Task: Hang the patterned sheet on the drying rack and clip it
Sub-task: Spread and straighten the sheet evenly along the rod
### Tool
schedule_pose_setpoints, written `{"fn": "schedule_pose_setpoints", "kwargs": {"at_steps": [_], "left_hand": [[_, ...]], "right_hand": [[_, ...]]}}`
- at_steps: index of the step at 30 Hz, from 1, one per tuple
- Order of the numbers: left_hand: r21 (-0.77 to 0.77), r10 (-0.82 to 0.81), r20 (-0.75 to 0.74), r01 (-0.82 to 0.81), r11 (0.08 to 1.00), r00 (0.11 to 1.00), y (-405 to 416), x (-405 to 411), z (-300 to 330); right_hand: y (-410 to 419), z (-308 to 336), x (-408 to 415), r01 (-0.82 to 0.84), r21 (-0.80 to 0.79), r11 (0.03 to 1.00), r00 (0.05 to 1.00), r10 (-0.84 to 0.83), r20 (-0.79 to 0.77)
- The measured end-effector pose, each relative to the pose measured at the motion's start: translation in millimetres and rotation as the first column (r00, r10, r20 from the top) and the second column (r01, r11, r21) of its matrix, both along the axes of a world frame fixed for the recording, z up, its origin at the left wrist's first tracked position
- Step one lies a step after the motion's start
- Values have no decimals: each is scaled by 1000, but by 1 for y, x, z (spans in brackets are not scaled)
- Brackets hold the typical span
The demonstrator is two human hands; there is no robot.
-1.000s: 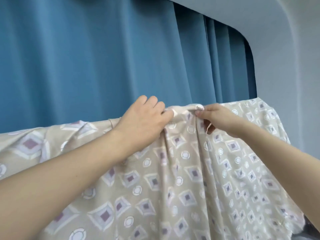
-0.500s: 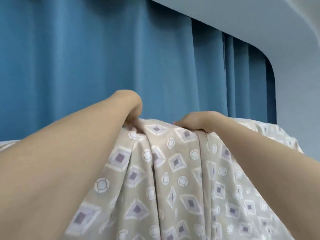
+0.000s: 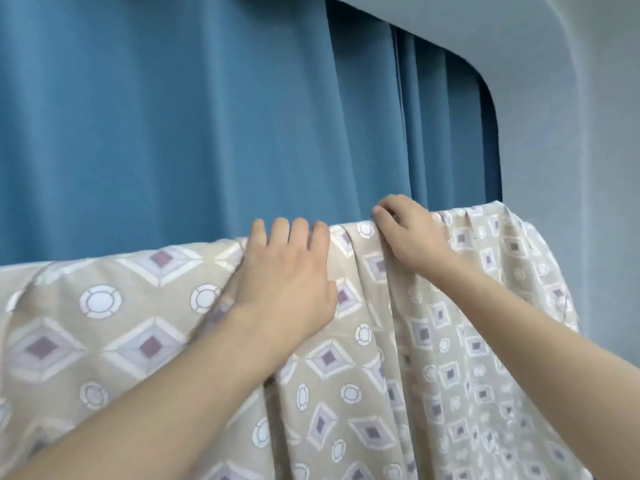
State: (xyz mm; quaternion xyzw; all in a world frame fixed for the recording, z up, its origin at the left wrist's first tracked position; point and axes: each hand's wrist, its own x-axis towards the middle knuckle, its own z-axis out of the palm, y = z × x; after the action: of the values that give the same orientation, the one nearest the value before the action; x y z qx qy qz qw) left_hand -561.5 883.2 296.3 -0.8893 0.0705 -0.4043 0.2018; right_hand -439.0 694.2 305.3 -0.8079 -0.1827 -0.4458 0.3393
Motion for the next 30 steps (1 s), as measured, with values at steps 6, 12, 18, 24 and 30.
{"fn": "schedule_pose_setpoints", "kwargs": {"at_steps": [6,12,18,24,30], "left_hand": [[25,-232,75,231,973,970,-22,14,-65],[-256,-177,-488,54,965,854,-44,28,-94],[-358,-238,-605,8,934,760,-62,64,-151],[-645,-456,-527,12,764,718,-67,71,-168],[-884,-633,-14,287,370,774,-91,57,-98]], "right_hand": [[-8,-91,-1,-5,261,965,995,-21,96],[-26,-139,-15,201,43,979,923,-174,-342],[-40,-174,-24,238,-266,934,667,-356,-655],[-53,-161,-32,232,323,917,764,34,-644],[-52,-82,-34,178,630,756,904,126,-407]]}}
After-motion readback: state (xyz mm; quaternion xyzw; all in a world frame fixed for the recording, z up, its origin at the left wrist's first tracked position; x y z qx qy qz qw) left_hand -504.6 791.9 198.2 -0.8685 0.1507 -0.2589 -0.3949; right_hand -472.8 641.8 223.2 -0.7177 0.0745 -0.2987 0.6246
